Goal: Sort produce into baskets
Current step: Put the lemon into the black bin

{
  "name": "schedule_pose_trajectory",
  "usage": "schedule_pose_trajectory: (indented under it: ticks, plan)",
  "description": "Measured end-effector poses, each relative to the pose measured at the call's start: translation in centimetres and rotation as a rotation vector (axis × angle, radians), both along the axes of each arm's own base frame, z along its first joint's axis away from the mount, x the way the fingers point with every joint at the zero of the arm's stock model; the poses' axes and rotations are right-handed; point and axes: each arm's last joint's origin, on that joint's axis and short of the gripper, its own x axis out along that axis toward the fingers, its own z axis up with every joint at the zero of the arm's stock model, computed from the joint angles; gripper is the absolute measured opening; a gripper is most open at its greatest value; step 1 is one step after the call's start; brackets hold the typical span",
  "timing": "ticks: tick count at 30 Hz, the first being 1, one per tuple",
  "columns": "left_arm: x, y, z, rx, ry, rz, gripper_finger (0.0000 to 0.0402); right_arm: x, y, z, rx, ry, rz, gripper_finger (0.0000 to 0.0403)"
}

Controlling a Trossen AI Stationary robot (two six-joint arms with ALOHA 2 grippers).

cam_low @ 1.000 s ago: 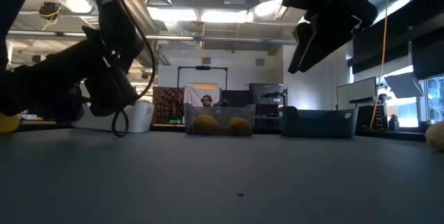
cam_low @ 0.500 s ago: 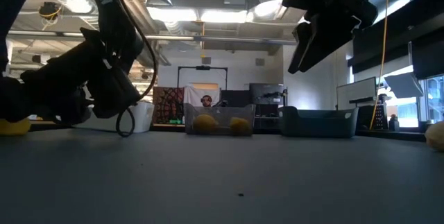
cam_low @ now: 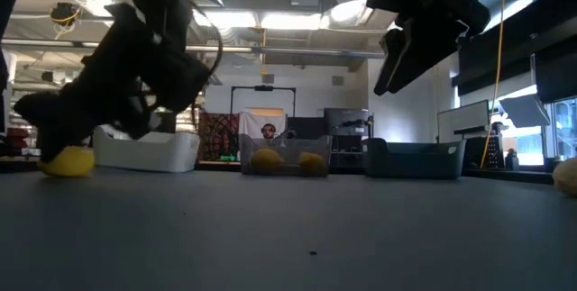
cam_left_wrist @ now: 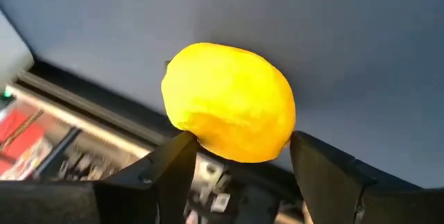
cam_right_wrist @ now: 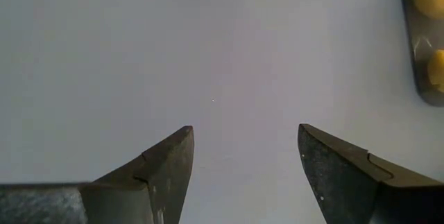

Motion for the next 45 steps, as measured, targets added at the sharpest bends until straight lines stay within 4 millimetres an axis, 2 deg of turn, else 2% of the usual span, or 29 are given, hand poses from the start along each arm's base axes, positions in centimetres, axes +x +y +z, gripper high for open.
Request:
schedule_pose_trajectory:
  ticks: [10,14,19,26,34,40,45]
  plan:
    - [2.9,-1.5,2.3,0.009,-0.271,-0.064,0.0225,0.0,0.0,0.0,0.0,-0.002,0.0,0.0257]
    - [3.5,-2.3,2.6,0.009,-0.318,-0.125,0.0225,0.0,0.0,0.0,0.0,-0.001,0.0,0.0257]
    - [3.4,-2.8,3.0,0.014,-0.298,-0.135,0.0225,0.0,0.0,0.0,0.0,0.002,0.0,0.0257]
    - [3.3,-3.7,5.6,0.04,-0.372,-0.103,0.0225,0.0,0.0,0.0,-0.001,0.004,0.0,0.0257]
    - [2.2,-3.6,8.2,0.13,-0.597,0.124,0.0225,-0.1,0.0,-0.1,0.002,0.009,-0.005,0.0257]
    - [1.3,-3.1,7.7,0.162,-0.757,0.28,0.0225,-0.1,0.0,-0.1,0.003,0.013,-0.007,0.0257]
    - [0.6,-2.9,6.0,0.186,-0.748,0.325,0.0225,-0.1,0.0,-0.1,0.004,0.013,-0.007,0.0257]
